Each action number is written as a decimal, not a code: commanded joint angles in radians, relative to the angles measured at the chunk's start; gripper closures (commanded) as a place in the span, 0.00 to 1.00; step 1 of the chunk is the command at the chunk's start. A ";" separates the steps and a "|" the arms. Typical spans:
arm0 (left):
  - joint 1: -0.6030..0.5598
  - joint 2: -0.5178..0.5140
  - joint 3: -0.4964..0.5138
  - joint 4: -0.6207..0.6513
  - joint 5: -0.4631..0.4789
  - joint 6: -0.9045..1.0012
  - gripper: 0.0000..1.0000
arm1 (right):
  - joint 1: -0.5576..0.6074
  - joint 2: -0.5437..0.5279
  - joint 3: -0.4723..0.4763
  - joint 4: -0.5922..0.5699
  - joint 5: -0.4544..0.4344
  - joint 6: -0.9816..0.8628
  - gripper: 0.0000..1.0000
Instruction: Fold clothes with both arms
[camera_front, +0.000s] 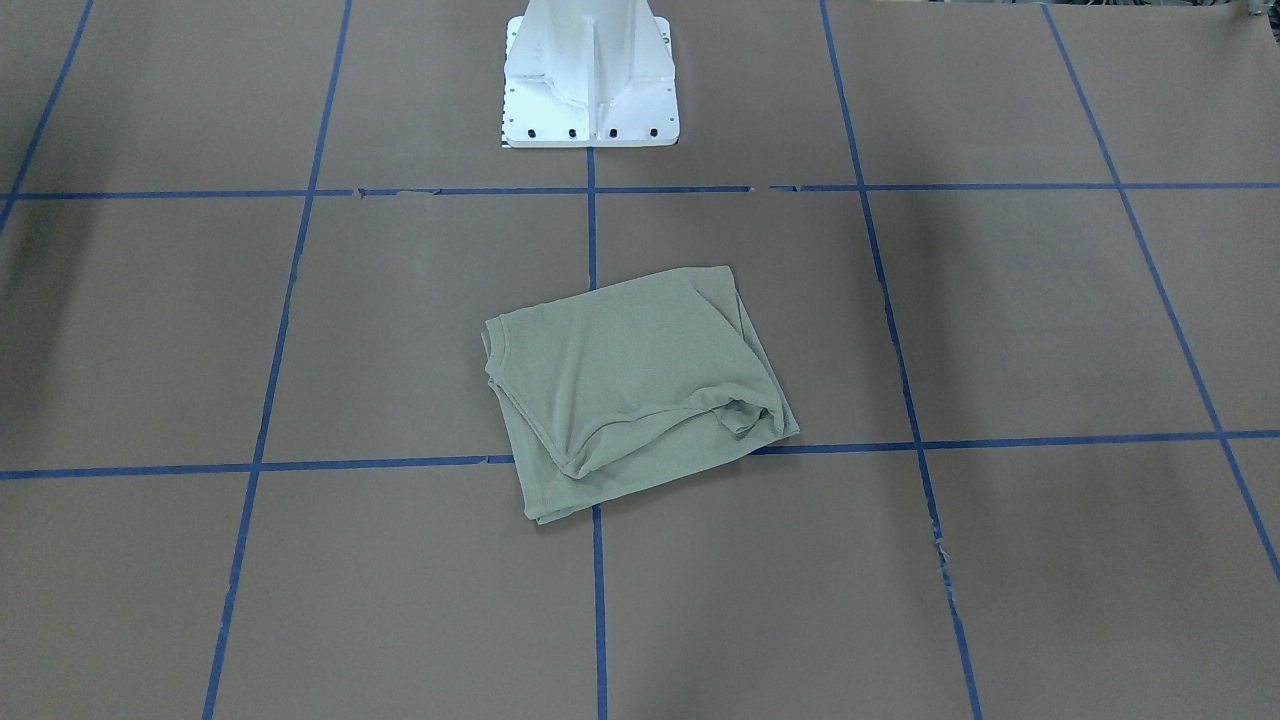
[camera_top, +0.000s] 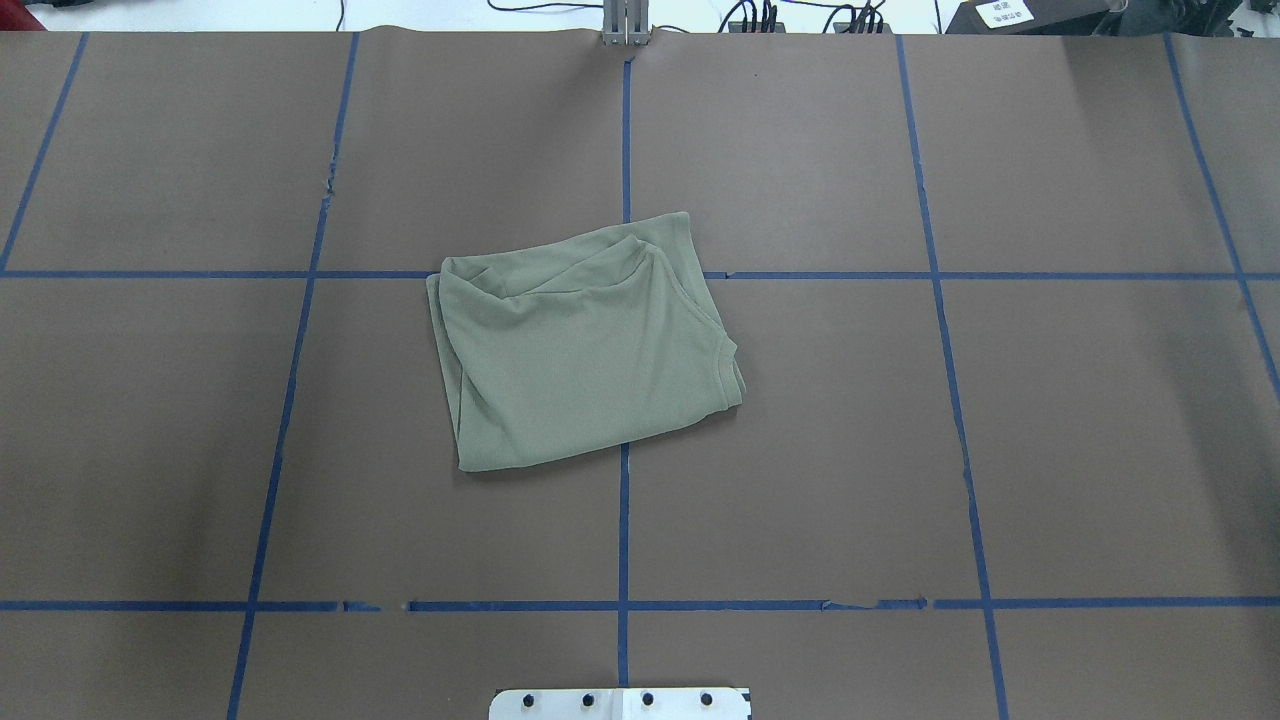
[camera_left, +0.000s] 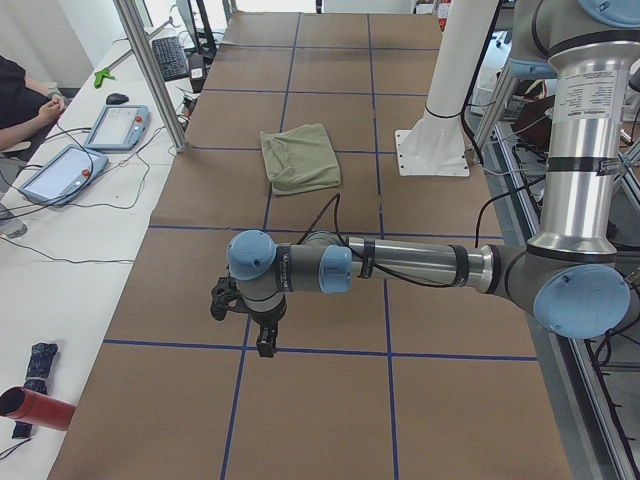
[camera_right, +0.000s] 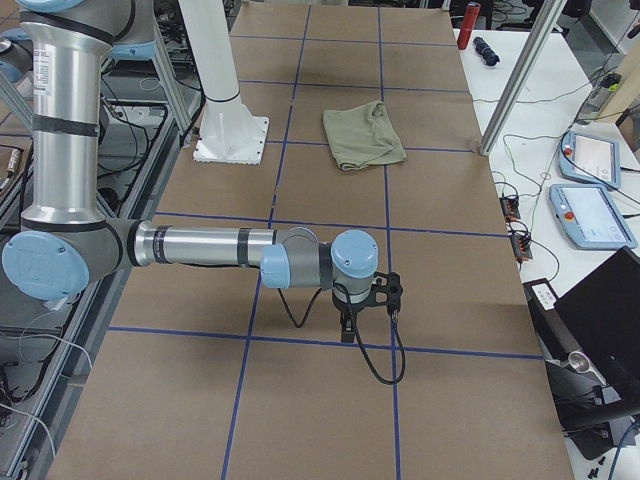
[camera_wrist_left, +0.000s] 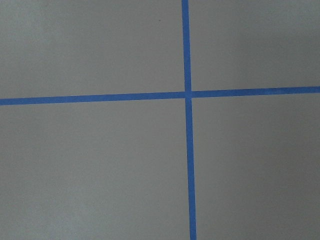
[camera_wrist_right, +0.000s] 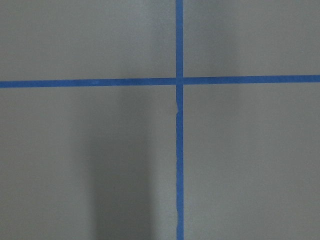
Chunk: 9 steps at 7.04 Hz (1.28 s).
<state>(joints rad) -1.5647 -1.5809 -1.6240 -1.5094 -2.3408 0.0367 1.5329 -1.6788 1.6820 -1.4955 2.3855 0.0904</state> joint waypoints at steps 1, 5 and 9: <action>-0.002 0.001 0.000 0.000 0.002 0.000 0.00 | -0.002 -0.001 0.001 -0.029 -0.009 -0.020 0.00; 0.000 0.001 0.000 0.000 0.002 0.000 0.00 | 0.012 0.002 -0.001 -0.058 -0.009 -0.017 0.00; 0.000 -0.001 -0.004 0.000 -0.002 0.000 0.00 | 0.010 -0.001 -0.002 -0.048 -0.006 -0.003 0.00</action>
